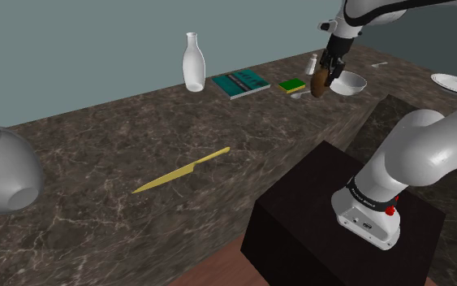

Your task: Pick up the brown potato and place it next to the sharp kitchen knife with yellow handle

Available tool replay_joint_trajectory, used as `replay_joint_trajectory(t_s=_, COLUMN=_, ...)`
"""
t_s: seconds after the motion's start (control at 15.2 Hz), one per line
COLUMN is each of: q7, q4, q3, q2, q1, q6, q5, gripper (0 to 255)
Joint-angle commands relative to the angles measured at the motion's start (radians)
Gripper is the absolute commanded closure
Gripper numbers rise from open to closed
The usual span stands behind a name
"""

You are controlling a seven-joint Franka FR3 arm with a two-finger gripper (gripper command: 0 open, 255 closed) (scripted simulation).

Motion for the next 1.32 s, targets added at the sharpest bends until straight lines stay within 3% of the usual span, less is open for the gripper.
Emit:
replay_joint_trajectory(t_s=0.0, q7=0.048, q4=-0.001, q3=0.035, q2=0.011, q1=0.025, q6=0.006, q5=0.024, gripper=255)
replay_joint_trajectory(t_s=0.59, q7=0.230, q4=0.054, q3=0.167, q2=0.123, q1=0.148, q6=0.047, q5=0.137, gripper=255)
replay_joint_trajectory(t_s=1.25, q7=0.392, q4=0.225, q3=0.282, q2=0.327, q1=0.270, q6=0.070, q5=0.251, gripper=255)
